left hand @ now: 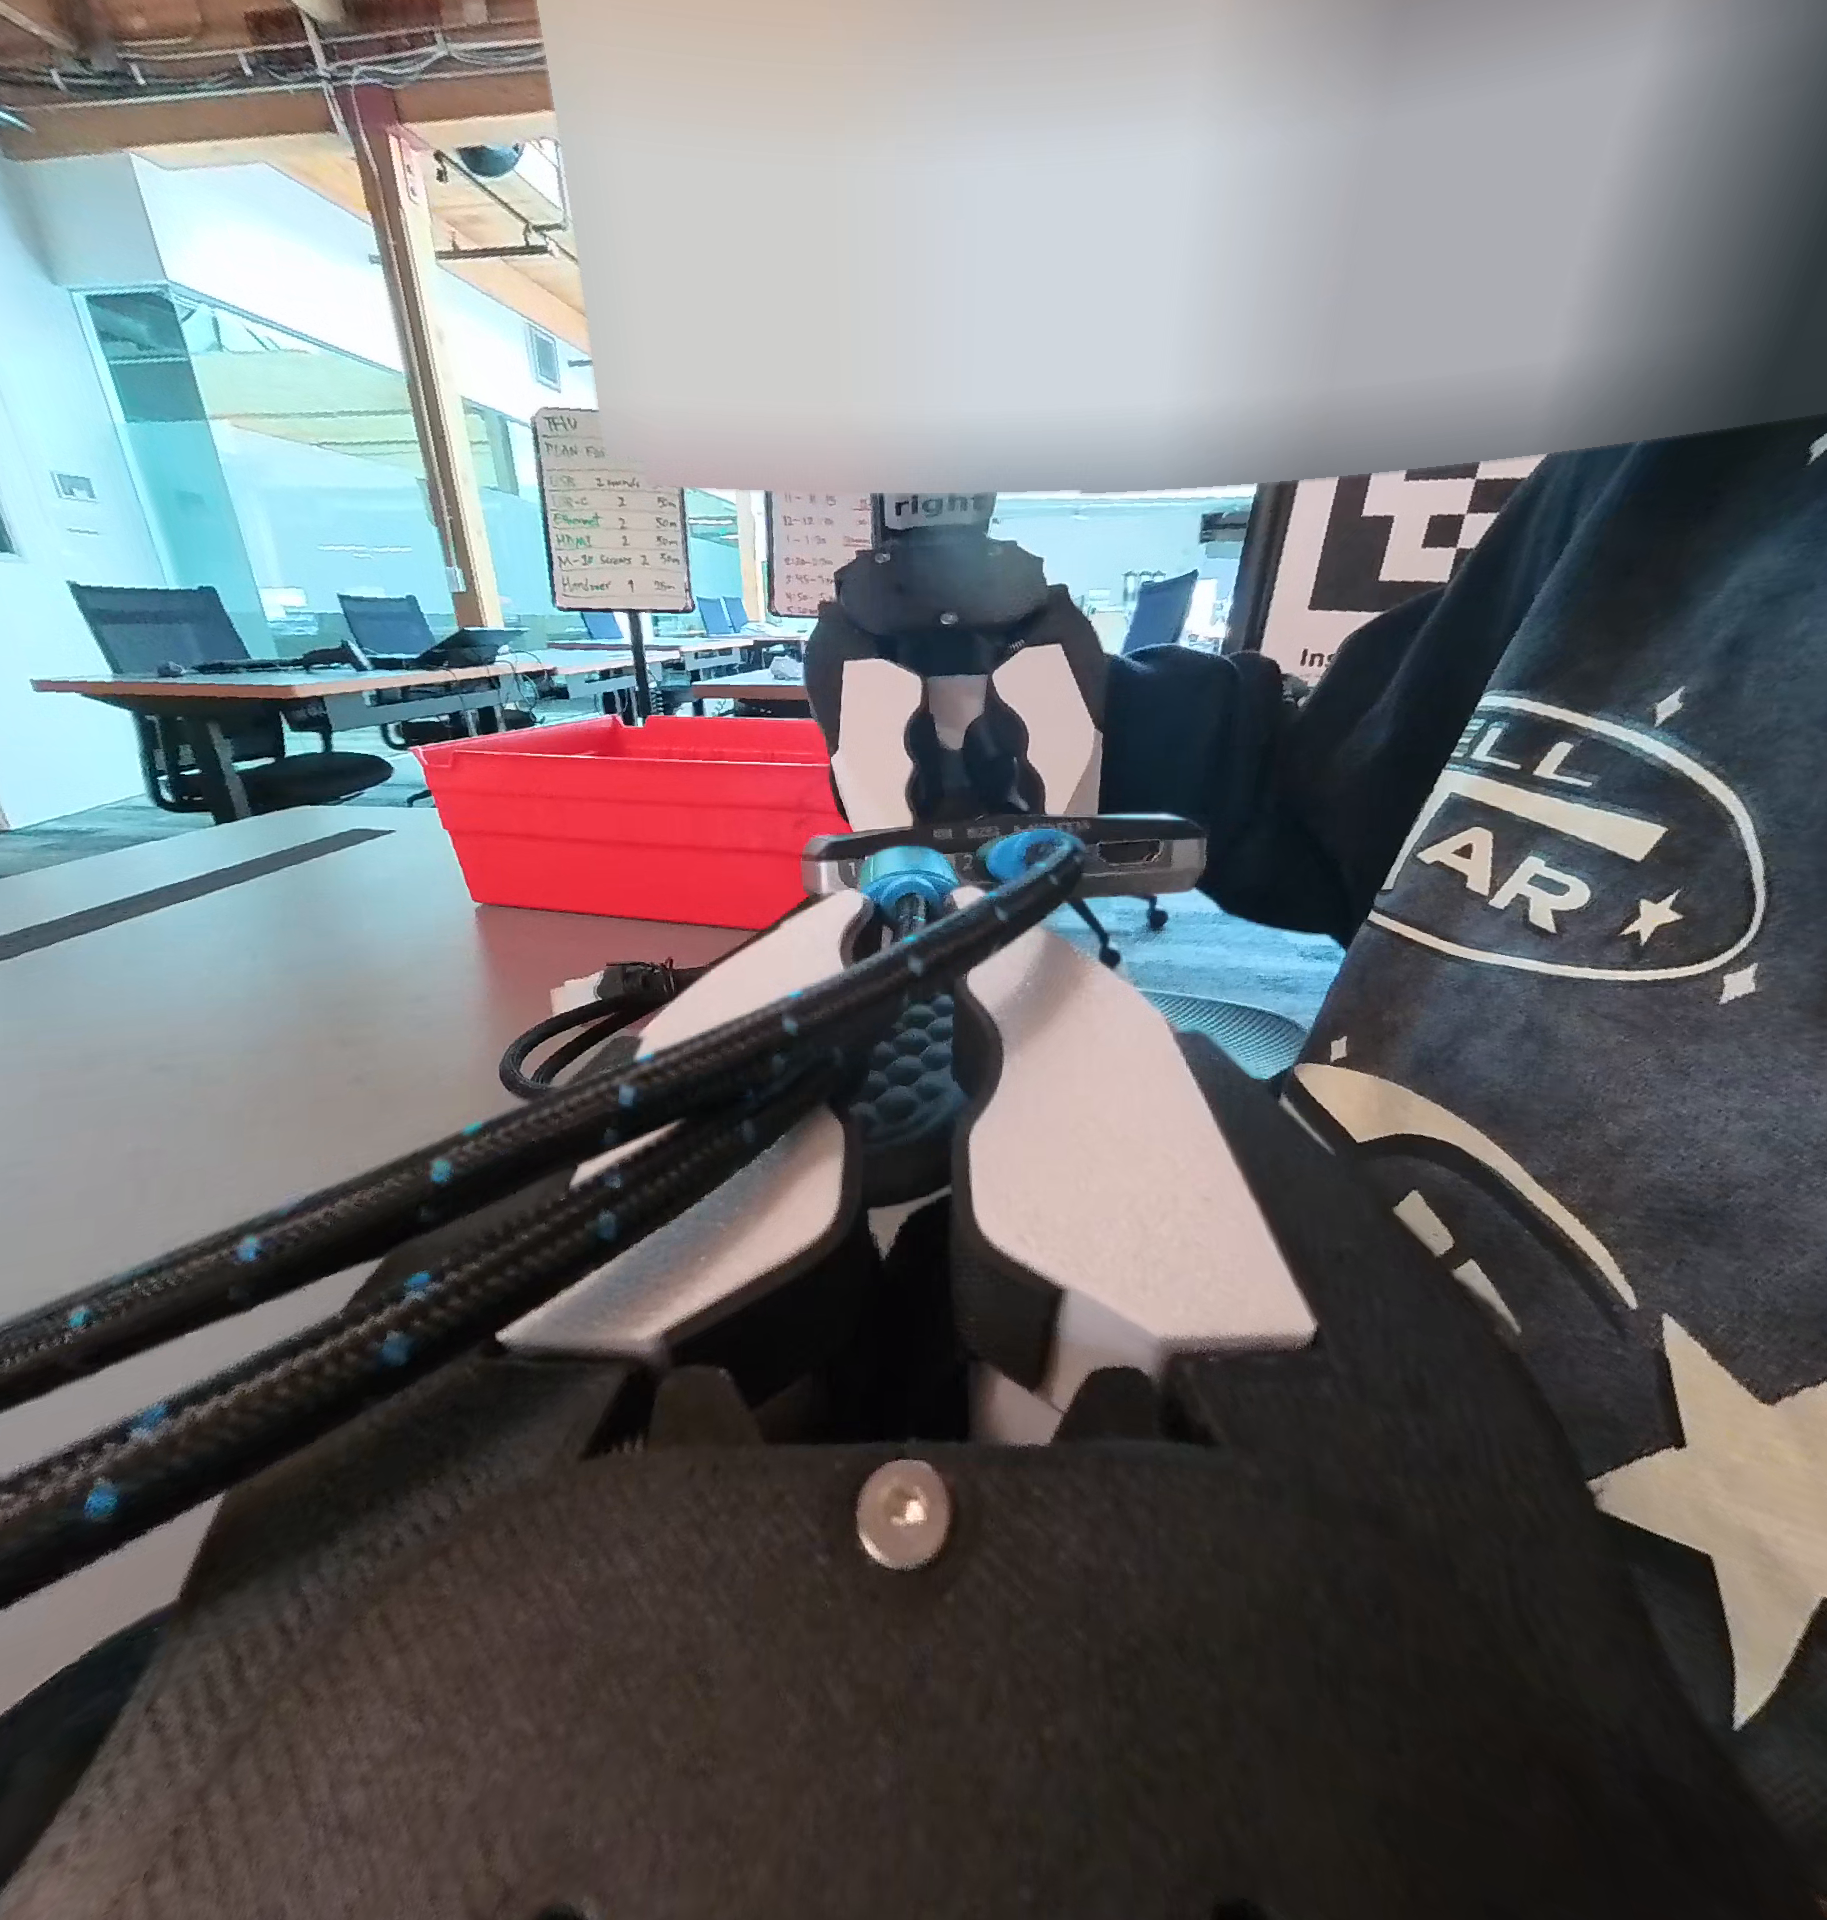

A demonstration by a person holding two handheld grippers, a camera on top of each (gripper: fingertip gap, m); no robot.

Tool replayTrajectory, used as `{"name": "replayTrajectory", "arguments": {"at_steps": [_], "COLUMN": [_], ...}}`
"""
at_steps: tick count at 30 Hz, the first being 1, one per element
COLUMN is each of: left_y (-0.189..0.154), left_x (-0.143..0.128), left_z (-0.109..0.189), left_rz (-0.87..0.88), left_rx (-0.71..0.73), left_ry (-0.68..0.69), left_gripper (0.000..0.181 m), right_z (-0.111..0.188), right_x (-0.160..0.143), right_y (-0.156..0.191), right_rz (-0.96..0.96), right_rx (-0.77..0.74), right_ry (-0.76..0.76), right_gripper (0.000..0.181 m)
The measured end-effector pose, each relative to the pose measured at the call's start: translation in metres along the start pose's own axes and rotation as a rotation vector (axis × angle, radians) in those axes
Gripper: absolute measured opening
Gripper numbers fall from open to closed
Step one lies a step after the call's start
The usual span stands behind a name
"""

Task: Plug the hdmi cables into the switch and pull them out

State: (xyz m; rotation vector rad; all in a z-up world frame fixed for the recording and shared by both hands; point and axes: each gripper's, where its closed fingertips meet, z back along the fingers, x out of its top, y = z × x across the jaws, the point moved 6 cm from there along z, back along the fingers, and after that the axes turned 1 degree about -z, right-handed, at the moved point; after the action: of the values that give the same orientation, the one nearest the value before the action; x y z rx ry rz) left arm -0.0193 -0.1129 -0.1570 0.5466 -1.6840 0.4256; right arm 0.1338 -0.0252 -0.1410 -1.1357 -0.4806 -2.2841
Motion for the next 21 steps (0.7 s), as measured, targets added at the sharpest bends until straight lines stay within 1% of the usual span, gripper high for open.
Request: {"name": "replayTrajectory", "arguments": {"at_steps": [6, 8, 11, 14, 18, 21], "left_y": [0.000, 0.000, 0.001, 0.004, 0.009, 0.011], "left_x": [0.000, -0.001, -0.002, -0.003, -0.010, -0.012], "left_z": [0.002, 0.002, 0.002, 0.003, 0.004, 0.004], "left_rz": [-0.026, -0.007, 0.032, 0.079, 0.135, 0.154], "left_rx": [0.018, 0.024, 0.014, 0.000, -0.036, -0.047], "left_ry": [0.035, 0.048, 0.101, 0.145, 0.214, 0.241], "left_gripper": [0.011, 0.010, 0.010, 0.011, 0.011, 0.011], "right_z": [-0.002, -0.003, -0.008, -0.012, -0.020, -0.023], "right_x": [0.000, 0.000, -0.002, -0.003, -0.010, -0.013], "right_y": [-0.001, -0.001, 0.000, -0.002, -0.004, -0.006], "right_rz": [-0.007, -0.007, 0.010, 0.021, 0.043, 0.087], "right_rx": [0.001, -0.006, -0.004, 0.001, 0.037, 0.028], "right_ry": [0.018, 0.029, 0.082, 0.095, 0.130, 0.098], "right_gripper": [0.041, 0.041, 0.041, 0.041, 0.041, 0.040]}}
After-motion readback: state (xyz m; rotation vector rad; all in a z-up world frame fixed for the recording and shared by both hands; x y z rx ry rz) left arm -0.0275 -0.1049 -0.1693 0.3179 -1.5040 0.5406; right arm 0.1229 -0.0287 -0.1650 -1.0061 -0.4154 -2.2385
